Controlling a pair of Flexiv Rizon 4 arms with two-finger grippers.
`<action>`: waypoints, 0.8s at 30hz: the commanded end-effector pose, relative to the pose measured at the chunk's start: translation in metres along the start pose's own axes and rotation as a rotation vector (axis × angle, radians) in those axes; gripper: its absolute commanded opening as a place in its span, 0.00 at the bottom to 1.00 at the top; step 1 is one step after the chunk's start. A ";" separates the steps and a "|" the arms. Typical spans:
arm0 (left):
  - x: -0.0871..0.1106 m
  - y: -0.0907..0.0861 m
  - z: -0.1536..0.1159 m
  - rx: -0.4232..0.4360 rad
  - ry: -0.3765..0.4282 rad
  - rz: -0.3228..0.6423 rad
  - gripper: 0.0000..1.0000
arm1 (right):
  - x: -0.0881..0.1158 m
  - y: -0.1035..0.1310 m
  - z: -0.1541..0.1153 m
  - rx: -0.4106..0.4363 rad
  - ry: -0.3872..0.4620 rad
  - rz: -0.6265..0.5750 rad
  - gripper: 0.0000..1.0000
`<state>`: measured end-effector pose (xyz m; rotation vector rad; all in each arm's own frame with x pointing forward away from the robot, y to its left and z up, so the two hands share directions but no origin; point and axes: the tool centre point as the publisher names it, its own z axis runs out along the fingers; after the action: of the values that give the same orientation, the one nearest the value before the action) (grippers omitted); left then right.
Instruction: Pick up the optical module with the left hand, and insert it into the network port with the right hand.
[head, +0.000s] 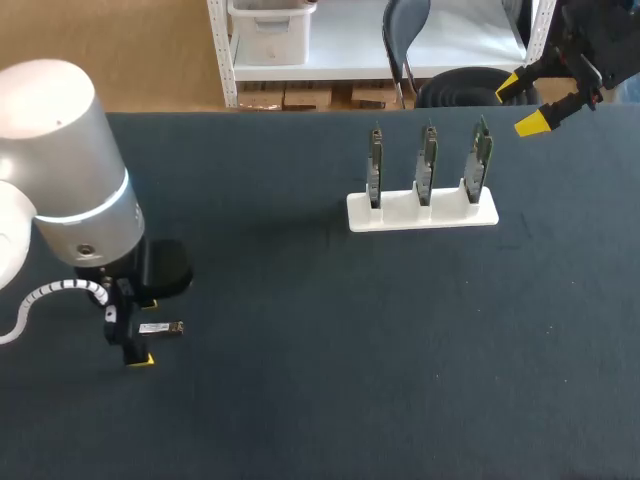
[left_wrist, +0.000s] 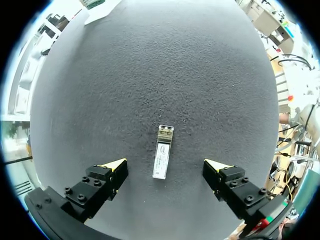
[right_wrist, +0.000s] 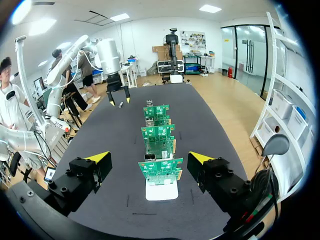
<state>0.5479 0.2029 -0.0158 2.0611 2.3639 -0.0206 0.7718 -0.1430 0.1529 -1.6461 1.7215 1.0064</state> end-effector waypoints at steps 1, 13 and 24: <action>-0.001 0.004 0.003 0.007 -0.003 0.004 1.00 | 0.000 0.002 0.000 0.004 0.000 0.000 1.00; -0.008 0.002 0.007 0.035 -0.021 0.007 0.62 | 0.000 0.002 0.000 0.004 0.000 0.000 1.00; -0.004 -0.004 0.011 0.065 -0.003 0.017 0.00 | 0.000 0.002 0.000 0.004 0.000 0.000 1.00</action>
<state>0.5437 0.1979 -0.0200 2.1024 2.3706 -0.0958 0.7718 -0.1431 0.1529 -1.6461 1.7215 1.0063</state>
